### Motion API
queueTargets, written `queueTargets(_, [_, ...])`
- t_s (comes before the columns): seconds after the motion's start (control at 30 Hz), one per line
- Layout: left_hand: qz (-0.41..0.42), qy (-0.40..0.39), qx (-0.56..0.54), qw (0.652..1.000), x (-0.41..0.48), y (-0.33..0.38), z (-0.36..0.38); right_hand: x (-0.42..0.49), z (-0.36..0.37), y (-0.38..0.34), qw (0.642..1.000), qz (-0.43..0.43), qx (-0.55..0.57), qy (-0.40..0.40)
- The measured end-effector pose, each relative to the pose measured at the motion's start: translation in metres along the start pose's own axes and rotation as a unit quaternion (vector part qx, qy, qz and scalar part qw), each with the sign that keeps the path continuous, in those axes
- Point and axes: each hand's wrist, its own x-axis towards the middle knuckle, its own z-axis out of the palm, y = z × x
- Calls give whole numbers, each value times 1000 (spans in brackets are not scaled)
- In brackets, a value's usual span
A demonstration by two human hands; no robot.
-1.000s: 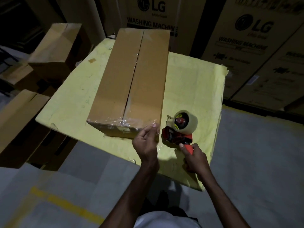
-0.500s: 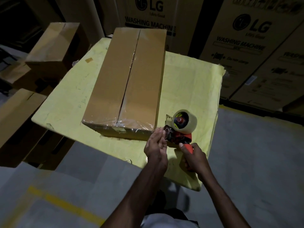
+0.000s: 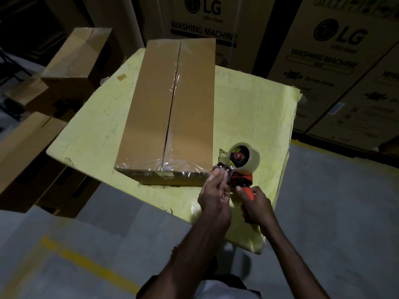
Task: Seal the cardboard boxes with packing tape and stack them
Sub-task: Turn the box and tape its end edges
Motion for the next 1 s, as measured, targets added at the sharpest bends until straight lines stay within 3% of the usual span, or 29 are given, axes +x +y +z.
queueTargets(0.6, [92, 167, 49, 980, 10, -28, 24, 6, -6, -4, 1000, 4, 0, -16])
queueTargets(0.87, [43, 91, -26, 995, 7, -22, 22, 10, -7, -3, 1000, -3, 5, -29])
queueTargets(1.0, [52, 108, -1, 993, 10, -26, 21, 11, -9, -2, 1000, -6, 5, -30])
